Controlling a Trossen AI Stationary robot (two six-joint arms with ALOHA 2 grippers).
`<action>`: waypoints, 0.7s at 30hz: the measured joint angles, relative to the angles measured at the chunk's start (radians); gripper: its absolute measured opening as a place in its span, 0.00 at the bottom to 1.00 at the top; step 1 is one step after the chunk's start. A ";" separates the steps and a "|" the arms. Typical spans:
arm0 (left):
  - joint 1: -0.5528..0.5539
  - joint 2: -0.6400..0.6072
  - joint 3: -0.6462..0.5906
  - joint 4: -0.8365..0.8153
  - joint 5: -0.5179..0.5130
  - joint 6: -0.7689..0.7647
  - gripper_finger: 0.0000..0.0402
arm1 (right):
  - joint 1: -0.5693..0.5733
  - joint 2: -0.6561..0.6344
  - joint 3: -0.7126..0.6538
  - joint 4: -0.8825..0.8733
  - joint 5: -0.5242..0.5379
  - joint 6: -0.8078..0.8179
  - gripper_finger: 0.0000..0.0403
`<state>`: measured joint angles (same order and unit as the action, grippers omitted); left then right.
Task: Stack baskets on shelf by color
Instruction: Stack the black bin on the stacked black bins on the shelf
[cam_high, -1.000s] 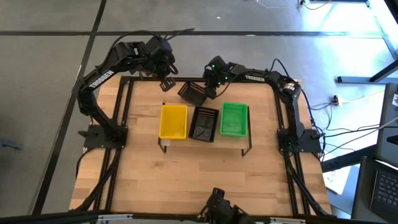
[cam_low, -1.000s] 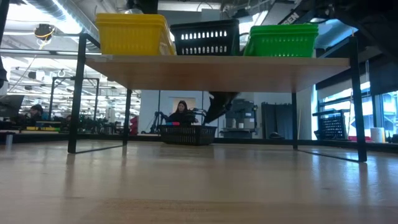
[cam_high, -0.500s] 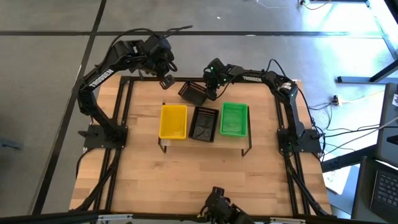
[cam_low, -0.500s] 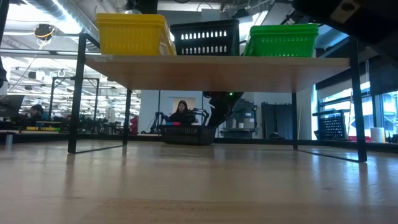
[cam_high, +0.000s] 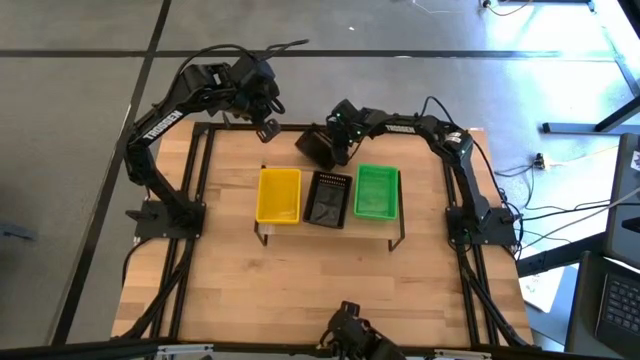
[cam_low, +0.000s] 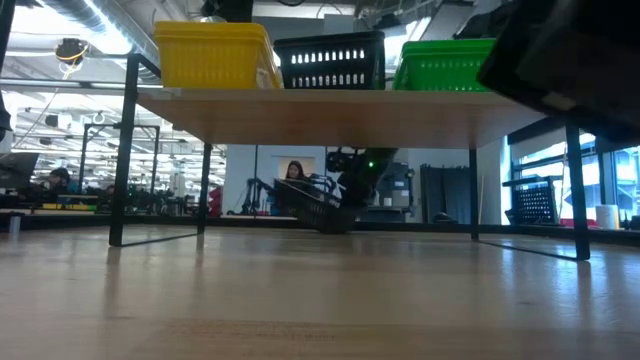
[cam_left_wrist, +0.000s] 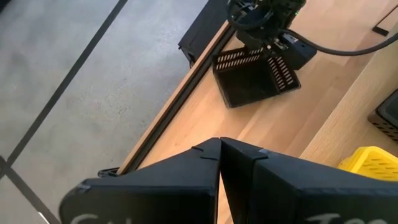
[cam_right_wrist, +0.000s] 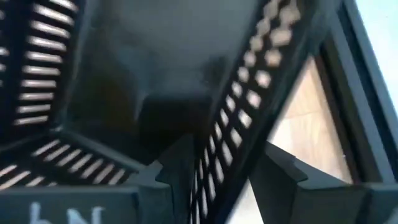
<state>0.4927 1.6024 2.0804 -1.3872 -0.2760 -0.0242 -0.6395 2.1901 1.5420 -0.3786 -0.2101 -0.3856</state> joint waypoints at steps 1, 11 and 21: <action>0.000 0.000 0.000 0.000 0.000 0.000 0.00 | 0.000 0.000 0.000 -0.002 0.000 0.000 0.33; 0.000 0.000 0.000 -0.011 0.001 0.000 0.00 | 0.001 -0.015 0.001 -0.002 -0.004 0.057 0.03; 0.000 0.000 0.000 -0.011 0.005 0.001 0.00 | 0.004 -0.207 0.000 -0.086 0.007 0.039 0.00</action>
<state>0.4927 1.6025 2.0808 -1.3983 -0.2714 -0.0236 -0.6353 1.9829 1.5421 -0.4650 -0.2031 -0.3471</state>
